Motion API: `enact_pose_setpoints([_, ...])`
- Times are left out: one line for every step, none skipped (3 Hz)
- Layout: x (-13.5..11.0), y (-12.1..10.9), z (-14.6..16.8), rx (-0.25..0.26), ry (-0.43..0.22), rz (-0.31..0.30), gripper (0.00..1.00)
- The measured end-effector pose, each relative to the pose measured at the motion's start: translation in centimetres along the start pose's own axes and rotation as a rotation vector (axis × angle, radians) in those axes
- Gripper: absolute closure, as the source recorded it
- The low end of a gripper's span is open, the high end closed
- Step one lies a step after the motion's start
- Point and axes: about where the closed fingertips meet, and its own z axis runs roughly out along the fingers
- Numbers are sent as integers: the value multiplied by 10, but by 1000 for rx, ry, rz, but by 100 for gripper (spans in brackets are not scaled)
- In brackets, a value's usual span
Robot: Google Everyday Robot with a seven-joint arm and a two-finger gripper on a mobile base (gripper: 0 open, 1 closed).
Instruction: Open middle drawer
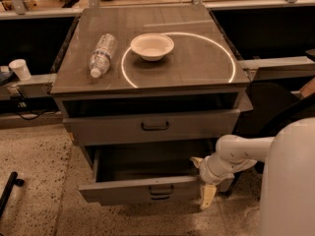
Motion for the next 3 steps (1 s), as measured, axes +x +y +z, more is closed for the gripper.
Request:
enact_pose_setpoints([0, 20, 9, -71, -37, -1, 11])
enact_pose_setpoints([-11, 41, 8, -115, -36, -29, 27])
enact_pose_setpoints([-26, 69, -1, -148, -10, -69, 46])
